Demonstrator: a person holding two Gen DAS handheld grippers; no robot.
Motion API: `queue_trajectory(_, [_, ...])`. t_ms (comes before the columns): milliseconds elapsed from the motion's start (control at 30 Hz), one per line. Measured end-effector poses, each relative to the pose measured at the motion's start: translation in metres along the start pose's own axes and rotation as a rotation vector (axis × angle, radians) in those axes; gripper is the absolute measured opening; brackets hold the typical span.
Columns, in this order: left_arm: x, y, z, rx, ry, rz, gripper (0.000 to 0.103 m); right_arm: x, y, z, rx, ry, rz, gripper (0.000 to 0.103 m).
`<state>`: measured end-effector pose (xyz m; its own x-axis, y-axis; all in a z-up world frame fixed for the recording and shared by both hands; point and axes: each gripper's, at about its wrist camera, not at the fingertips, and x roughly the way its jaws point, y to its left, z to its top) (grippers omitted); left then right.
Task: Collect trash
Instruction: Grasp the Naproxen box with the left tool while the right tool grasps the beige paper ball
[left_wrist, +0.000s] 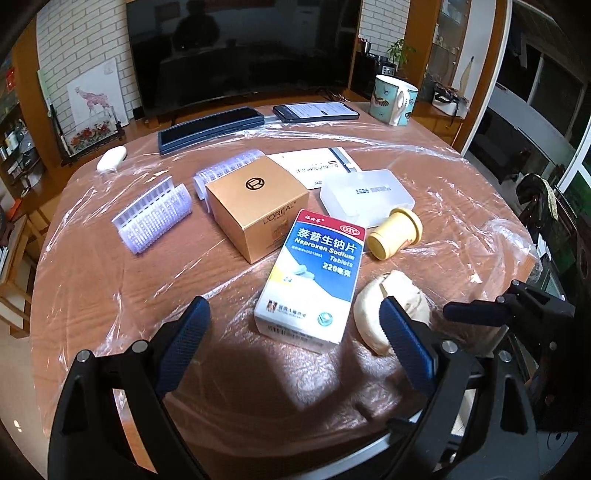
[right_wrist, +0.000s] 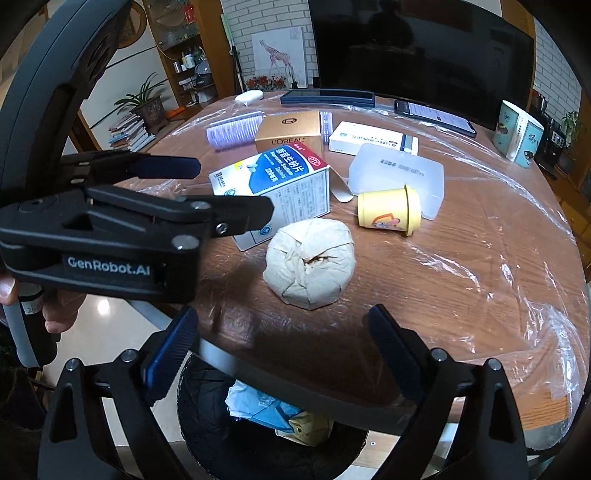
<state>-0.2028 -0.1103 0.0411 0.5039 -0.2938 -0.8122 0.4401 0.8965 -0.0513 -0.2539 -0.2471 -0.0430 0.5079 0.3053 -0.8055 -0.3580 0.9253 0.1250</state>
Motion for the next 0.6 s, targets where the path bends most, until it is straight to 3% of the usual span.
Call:
queue_trajectory(367, [0.016,0.004,0.009,0.016,0.021,-0.051,0.093,0.012,0.005,0.006,-0.004,0.003,-0.034,0.085])
queue_trajectory(600, [0.026,0.005,0.010,0.018,0.048,-0.079,0.074,0.015,0.005,0.010,0.006,-0.004,-0.043,0.079])
